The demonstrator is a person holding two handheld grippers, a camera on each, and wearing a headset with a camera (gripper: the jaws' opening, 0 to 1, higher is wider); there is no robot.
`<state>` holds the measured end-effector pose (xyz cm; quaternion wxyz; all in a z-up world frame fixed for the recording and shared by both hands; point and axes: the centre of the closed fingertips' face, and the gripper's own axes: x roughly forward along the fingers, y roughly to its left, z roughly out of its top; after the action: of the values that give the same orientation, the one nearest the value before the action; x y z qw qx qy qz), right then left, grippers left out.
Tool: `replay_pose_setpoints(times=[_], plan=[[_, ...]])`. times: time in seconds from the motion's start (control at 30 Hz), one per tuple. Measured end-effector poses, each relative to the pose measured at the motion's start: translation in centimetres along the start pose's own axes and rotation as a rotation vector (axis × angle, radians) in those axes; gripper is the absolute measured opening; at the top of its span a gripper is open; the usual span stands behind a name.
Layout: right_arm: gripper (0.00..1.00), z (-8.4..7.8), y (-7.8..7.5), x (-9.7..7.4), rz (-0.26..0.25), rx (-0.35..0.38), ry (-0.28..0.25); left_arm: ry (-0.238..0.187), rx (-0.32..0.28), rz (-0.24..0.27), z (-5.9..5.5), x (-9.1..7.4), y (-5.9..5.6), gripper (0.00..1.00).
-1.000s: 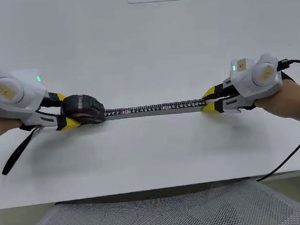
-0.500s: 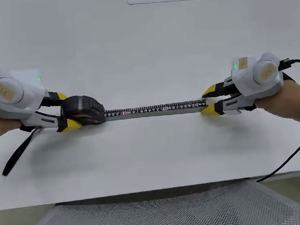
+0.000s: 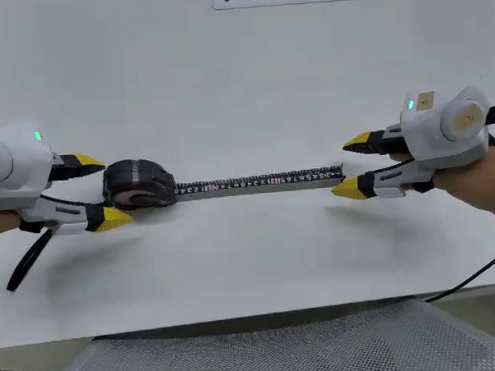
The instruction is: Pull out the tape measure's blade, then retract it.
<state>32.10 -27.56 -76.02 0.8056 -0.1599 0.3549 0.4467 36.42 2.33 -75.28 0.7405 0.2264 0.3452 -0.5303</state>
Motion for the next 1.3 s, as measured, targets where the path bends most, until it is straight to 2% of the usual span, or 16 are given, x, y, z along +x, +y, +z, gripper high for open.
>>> replay_pose_setpoints(times=[0.37, 0.43, 0.5, 0.53, 0.6, 0.8, 1.03, 1.1, 1.3], plan=[[0.58, 0.2, 0.6, -1.8, -0.066, 0.038, -0.029, -0.077, -0.072, 0.097, 0.8, -2.1, -0.5, 0.62], [0.59, 0.5, 0.8, -2.1, -0.077, 0.046, -0.038, -0.093, -0.078, 0.128, 0.9, -2.5, -0.4, 0.64], [0.61, 0.5, 0.9, -2.3, -0.088, 0.052, -0.040, -0.106, -0.093, 0.131, 1.1, -2.8, -0.7, 0.64], [0.62, 0.6, 0.9, -2.5, -0.094, 0.062, -0.048, -0.124, -0.085, 0.160, 1.3, -3.0, -0.5, 0.64], [0.63, 0.7, 1.2, -2.8, -0.100, 0.075, -0.051, -0.130, -0.106, 0.155, 1.1, -3.1, -1.0, 0.65], [0.67, 0.8, 1.9, -3.3, -0.129, 0.077, -0.064, -0.159, -0.133, 0.189, 0.9, -3.4, -2.0, 0.67], [0.71, 1.1, 2.7, -3.8, -0.155, 0.091, -0.085, -0.187, -0.210, 0.207, 0.0, -3.6, -3.2, 0.71], [0.71, 1.1, 3.0, -4.0, -0.162, 0.090, -0.085, -0.187, -0.235, 0.196, -0.4, -3.7, -3.8, 0.71], [0.76, 1.0, 3.8, -4.3, -0.176, 0.113, -0.094, -0.202, -0.283, 0.224, -1.1, -4.2, -4.6, 0.75]])
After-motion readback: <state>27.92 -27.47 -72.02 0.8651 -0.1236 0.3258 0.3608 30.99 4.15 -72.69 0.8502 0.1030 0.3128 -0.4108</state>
